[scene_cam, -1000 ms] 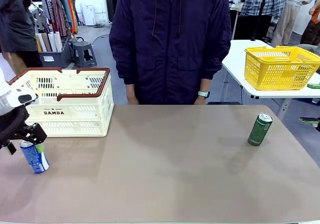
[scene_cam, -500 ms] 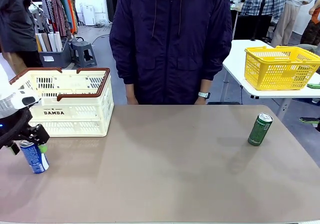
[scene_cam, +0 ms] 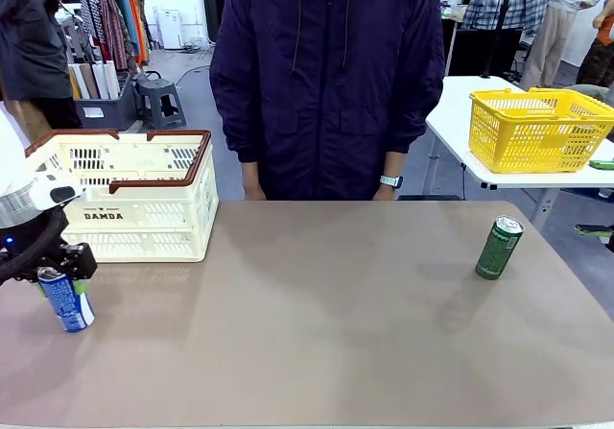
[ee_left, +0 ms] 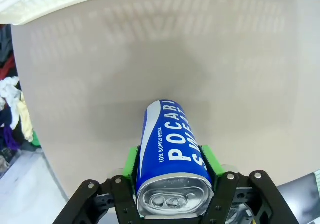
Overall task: Place the drinks into the Shopping basket.
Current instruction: Pick up one drink and place it into the Shopping basket.
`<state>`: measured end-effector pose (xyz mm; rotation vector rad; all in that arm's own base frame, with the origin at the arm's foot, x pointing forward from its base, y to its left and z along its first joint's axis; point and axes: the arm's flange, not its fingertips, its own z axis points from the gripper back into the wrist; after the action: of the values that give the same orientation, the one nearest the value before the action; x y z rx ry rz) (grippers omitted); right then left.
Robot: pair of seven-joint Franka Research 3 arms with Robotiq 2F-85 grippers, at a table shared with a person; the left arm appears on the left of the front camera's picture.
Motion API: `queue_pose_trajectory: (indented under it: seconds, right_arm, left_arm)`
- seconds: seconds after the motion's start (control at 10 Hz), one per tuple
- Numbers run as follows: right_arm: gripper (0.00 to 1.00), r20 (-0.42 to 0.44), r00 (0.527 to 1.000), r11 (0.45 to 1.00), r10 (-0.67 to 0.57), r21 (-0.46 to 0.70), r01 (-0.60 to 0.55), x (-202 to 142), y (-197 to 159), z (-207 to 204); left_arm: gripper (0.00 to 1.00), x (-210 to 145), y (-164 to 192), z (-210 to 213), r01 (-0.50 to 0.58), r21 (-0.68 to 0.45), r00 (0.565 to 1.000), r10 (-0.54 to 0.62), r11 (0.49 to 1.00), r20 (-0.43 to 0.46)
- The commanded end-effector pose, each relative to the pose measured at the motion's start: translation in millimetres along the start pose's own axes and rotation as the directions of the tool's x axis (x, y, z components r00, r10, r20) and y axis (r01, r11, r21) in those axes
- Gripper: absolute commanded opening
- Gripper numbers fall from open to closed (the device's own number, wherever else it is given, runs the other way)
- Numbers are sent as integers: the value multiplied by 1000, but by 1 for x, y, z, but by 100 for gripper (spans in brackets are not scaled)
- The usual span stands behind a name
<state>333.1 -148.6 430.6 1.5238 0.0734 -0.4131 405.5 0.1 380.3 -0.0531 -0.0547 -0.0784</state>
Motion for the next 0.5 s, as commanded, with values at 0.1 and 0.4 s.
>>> queue_pose_trajectory:
  seconds: [0.1, 0.4]
  right_arm:
    - [100, -3, 1000, 1000, -17, 6, 17, -2, 6, 0]
    - [100, -3, 1000, 1000, -17, 6, 17, -2, 6, 0]
  left_arm:
    - [0, 4, 1, 7, -56, 41, 998, 57, 998, -10]
    - [0, 16, 9, 88, -118, -36, 990, 121, 992, 70]
